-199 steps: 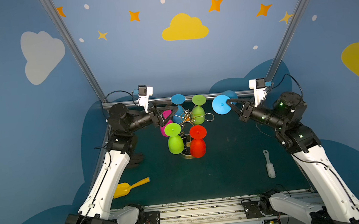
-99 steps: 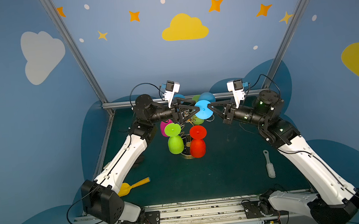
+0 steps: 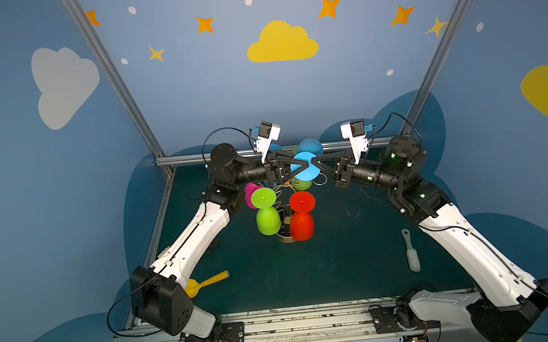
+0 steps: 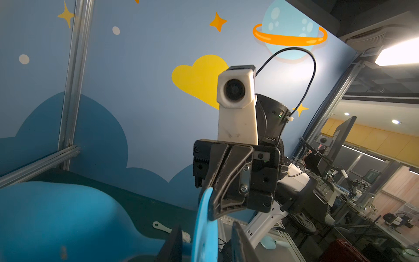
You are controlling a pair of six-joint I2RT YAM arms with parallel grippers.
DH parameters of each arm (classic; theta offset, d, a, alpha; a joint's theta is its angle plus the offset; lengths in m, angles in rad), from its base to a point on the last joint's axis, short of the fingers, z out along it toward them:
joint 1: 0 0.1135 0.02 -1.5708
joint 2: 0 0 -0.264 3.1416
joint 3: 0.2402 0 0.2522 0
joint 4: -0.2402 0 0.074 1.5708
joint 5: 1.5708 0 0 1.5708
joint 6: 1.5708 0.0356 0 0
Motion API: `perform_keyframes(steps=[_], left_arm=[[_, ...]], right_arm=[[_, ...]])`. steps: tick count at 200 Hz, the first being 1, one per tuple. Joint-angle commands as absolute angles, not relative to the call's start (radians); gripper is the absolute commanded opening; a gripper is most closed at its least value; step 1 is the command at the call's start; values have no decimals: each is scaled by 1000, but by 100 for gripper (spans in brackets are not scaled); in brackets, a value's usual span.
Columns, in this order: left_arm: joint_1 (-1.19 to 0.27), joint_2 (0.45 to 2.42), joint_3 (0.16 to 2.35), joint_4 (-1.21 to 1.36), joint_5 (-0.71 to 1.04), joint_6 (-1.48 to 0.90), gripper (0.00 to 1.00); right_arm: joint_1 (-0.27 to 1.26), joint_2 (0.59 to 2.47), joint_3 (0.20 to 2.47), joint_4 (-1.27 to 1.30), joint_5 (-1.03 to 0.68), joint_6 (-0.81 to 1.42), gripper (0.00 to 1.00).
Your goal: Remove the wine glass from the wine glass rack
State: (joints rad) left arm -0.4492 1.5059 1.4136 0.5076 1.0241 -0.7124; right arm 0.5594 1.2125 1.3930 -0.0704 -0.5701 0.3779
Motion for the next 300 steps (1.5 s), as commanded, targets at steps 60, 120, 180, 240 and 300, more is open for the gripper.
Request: perform_keyframes(steps=[60, 120, 180, 240, 300], left_arm=[[-450, 1499, 1407, 633, 1033, -823, 23], [-449, 1488, 1394, 603, 1006, -817, 11], [-440, 1482, 1387, 665, 968, -883, 3], [-396, 1495, 1431, 667, 867, -1076, 3], [-352, 1587, 1468, 909, 848, -1430, 3]], right_arm=[[565, 1229, 1414, 11, -574, 372, 0], [565, 1225, 1388, 45, -542, 372, 0], [563, 1196, 1372, 23, -492, 352, 0], [558, 1030, 1235, -19, -261, 171, 51], [552, 994, 1072, 143, -240, -88, 85]])
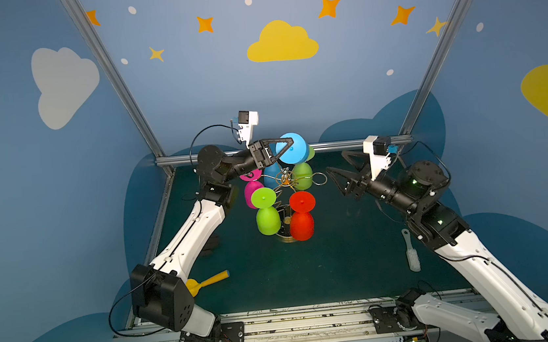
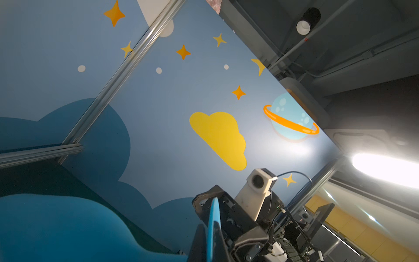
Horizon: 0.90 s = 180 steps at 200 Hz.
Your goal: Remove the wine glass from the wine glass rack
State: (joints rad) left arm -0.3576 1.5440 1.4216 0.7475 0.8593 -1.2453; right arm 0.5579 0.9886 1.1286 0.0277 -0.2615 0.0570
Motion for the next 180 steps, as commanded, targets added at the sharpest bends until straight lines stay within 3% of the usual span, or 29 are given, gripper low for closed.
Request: perform_keyframes(steps=[1, 51, 180], left_arm=[[-352, 1589, 1469, 913, 848, -1433, 3], [-354, 1579, 1462, 891, 846, -1447, 3], [-369, 1492, 1432, 767, 856, -1361, 3]], right_arm=[[552, 995, 1069, 149, -242, -91, 86], [550, 1087, 1077, 234, -412, -240, 91], [550, 1365, 1236, 399, -451, -299, 93]])
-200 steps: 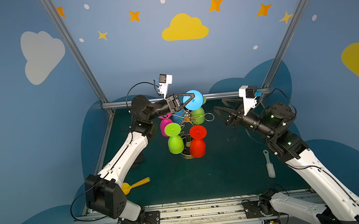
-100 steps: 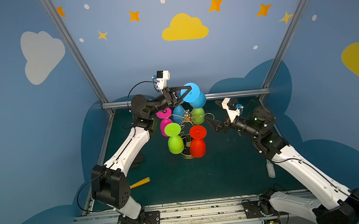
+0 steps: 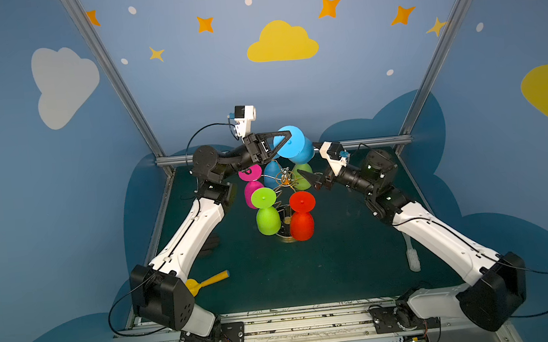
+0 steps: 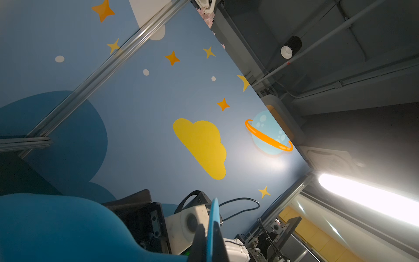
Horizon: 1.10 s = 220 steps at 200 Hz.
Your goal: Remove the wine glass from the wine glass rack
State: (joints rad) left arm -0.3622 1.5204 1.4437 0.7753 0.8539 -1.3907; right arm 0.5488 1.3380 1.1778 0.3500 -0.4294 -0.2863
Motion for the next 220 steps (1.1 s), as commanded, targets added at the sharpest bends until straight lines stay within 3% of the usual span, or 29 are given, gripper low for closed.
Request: perform_keyframes(steps=[1, 118, 129, 159, 181, 205, 220], left_arm=[[-369, 1491, 1432, 766, 856, -1362, 3], [-381, 1474, 1423, 756, 867, -1377, 3], [-382, 1473, 1423, 762, 869, -1380, 3], [-379, 1476, 1435, 767, 875, -1381, 3], [-377, 1482, 1448, 760, 879, -1367, 3], [-366, 1488, 1452, 734, 879, -1335, 13], [-356, 1489, 1456, 713, 877, -1312, 32]], right_arm=[[549, 1367, 1237, 400, -451, -299, 93], [576, 1469, 1317, 366, -412, -369, 92], [577, 1469, 1318, 360, -405, -369, 89], [580, 1459, 1314, 345, -400, -367, 69], [584, 1443, 1302, 332, -400, -359, 62], [590, 1420, 1294, 298, -387, -337, 53], [592, 1400, 1291, 271, -369, -319, 51]])
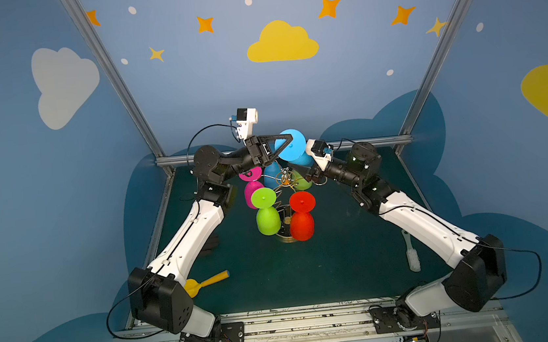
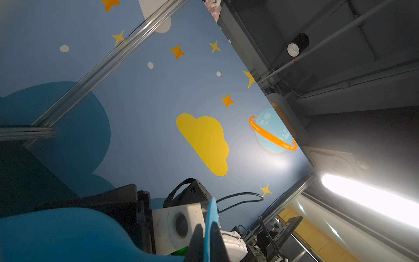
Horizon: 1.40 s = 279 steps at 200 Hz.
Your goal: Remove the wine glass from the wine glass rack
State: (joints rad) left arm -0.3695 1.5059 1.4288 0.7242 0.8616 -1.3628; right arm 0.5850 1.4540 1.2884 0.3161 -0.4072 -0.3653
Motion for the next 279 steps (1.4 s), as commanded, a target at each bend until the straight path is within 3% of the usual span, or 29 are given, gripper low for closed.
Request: perform_keyframes(steps=[1, 9, 16, 31, 51, 91, 117, 137, 194, 279], left_arm=[[-354, 1488, 1456, 713, 877, -1309, 33], [-347, 1489, 1457, 703, 878, -1290, 52], [-339, 1485, 1457, 683, 876, -1270, 62], [-322, 1472, 1456, 620, 864, -1193, 72], [-313, 1441, 1442, 500, 804, -994, 77], [-356, 1382, 1440, 306, 617, -413, 76], [-450, 1341, 1366, 348, 467, 34, 75], [-480, 1350, 1323, 418, 422, 229, 70], [-497, 1373, 1245, 584, 363, 456, 61], [-499, 1373, 1257, 618, 390, 529, 53]], right_arm=[[592, 1399, 1291, 268, -368, -318, 51], [594, 1387, 1289, 245, -354, -313, 50], [594, 1375, 1291, 219, -337, -313, 48], [596, 1348, 1299, 143, -291, -278, 45], [596, 1308, 1312, 31, -242, -262, 42], [597, 1250, 1385, -228, -153, -216, 37], [598, 1243, 1443, -348, -103, -179, 35], [597, 1244, 1468, -395, -103, -157, 33], [606, 1271, 1562, -515, -106, -132, 29], [651, 1339, 1652, -639, -49, -146, 25]])
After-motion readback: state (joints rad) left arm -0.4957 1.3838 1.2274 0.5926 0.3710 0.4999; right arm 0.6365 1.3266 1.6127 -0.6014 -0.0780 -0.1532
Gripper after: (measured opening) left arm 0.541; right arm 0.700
